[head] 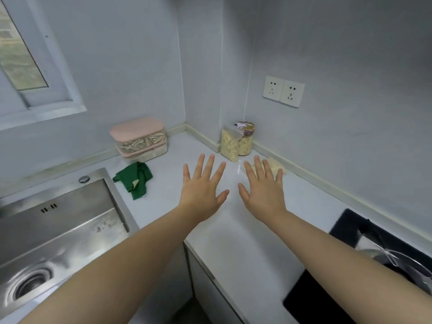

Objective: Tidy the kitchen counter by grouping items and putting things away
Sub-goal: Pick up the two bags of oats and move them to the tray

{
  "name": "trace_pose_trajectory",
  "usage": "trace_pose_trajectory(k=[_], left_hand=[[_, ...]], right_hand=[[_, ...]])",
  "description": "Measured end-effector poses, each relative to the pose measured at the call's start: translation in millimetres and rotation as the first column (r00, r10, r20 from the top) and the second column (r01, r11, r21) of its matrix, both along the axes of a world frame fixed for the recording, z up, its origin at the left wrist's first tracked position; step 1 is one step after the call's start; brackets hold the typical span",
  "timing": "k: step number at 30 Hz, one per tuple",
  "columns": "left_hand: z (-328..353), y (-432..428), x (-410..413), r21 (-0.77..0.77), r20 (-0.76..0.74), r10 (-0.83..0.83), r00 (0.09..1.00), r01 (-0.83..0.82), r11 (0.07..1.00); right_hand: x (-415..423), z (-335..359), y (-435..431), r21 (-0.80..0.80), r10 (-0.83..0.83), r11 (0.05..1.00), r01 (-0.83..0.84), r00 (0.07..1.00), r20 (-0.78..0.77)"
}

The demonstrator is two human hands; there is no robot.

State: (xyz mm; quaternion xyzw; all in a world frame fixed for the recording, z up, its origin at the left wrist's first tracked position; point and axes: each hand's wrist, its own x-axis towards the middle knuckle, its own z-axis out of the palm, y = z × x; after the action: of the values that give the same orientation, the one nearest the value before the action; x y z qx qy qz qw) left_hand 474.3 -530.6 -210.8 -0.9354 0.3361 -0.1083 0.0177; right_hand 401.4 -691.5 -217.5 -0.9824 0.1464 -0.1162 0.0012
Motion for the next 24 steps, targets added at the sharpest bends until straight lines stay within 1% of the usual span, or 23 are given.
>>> trace_pose_trajectory(k=[4, 8, 12, 14, 17, 21, 24], left_hand=[[2.3, 17.6, 68.0, 0.008, 0.006, -0.07, 0.998, 0.07, 0.998], [-0.1, 19.0, 114.3, 0.027, -0.02, -0.135, 0.991, 0.136, 0.99], [-10.4, 5.5, 141.2, 0.033, -0.036, -0.194, 0.98, 0.195, 0.98], [-16.0, -7.0, 153.5, 0.011, -0.079, -0.218, 0.973, 0.22, 0.975], [-26.7, -33.4, 171.9, -0.013, -0.133, -0.254, 0.958, 0.255, 0.967], [-43.3, -67.2, 186.4, -0.063, -0.269, -0.274, 0.923, 0.266, 0.962], [-53.9, -93.3, 202.2, -0.06, -0.345, -0.283, 0.895, 0.28, 0.958]], right_hand=[[56.3, 5.2, 22.5, 0.006, -0.063, 0.998, 0.063, 0.998, 0.006], [92.1, 5.3, 31.1, 0.01, -0.126, 0.992, 0.126, 0.992, 0.005], [109.6, -1.1, 27.5, 0.077, -0.183, 0.98, 0.185, 0.983, -0.028], [117.4, -7.1, 19.9, 0.137, -0.208, 0.967, 0.215, 0.976, -0.058], [134.2, -16.5, -2.1, 0.282, -0.264, 0.919, 0.276, 0.961, -0.081], [148.4, -28.8, -33.9, 0.531, -0.352, 0.775, 0.342, 0.932, -0.086], [156.0, -40.1, -60.7, 0.578, -0.378, 0.719, 0.386, 0.915, -0.14]])
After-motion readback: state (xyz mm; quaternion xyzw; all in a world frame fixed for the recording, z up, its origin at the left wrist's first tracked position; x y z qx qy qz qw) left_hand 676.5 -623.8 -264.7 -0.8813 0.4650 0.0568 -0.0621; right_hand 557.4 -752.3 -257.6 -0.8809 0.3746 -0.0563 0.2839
